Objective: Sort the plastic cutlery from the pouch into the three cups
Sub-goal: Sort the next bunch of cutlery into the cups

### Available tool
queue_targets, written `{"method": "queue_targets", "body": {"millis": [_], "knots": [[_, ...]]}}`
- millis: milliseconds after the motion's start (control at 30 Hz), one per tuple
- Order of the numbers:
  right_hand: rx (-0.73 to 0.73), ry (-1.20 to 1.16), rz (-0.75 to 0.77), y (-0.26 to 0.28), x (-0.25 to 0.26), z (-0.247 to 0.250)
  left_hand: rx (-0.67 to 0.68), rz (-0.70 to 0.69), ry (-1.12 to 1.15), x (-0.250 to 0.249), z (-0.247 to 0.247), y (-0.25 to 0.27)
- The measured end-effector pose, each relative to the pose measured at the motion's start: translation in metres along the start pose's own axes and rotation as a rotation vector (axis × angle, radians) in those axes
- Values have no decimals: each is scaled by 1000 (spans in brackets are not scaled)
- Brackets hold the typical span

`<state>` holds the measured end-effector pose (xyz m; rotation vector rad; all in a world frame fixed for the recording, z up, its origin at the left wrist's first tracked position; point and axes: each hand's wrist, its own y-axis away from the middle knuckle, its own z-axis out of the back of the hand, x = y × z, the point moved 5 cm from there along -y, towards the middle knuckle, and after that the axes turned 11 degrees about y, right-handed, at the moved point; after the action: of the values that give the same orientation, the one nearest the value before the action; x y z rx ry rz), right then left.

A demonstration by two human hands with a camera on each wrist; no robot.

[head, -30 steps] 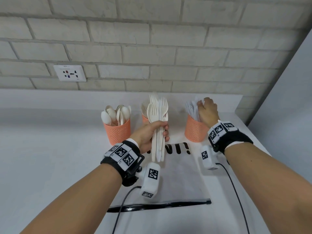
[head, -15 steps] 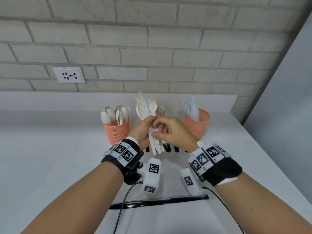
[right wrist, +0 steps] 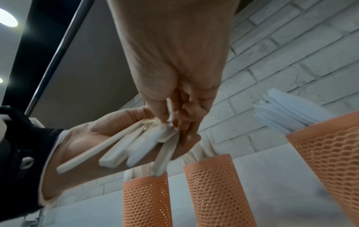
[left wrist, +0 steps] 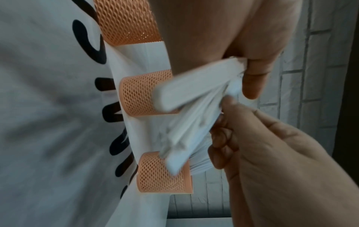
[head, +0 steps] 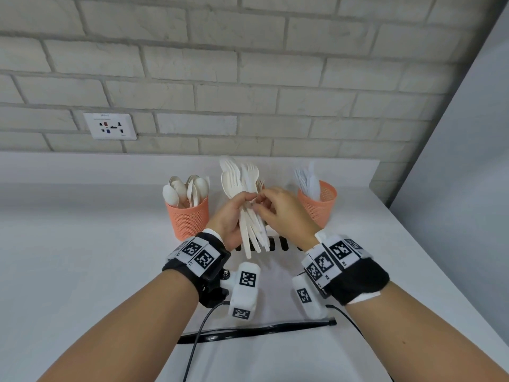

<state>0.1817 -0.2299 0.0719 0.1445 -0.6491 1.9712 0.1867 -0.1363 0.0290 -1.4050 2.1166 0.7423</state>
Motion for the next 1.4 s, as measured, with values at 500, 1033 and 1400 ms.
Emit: {"method": "queue_targets", "body": {"millis": [500, 1033, 1400], "knots": [[-1, -43, -86, 4, -11, -3, -38, -113, 2, 8, -4, -9], [208, -466, -308, 13, -26, -3, 0, -70, 68, 14, -21, -7], [-596, -211, -384, -10, -101, 93, -10, -97, 11, 15, -9, -13]]}}
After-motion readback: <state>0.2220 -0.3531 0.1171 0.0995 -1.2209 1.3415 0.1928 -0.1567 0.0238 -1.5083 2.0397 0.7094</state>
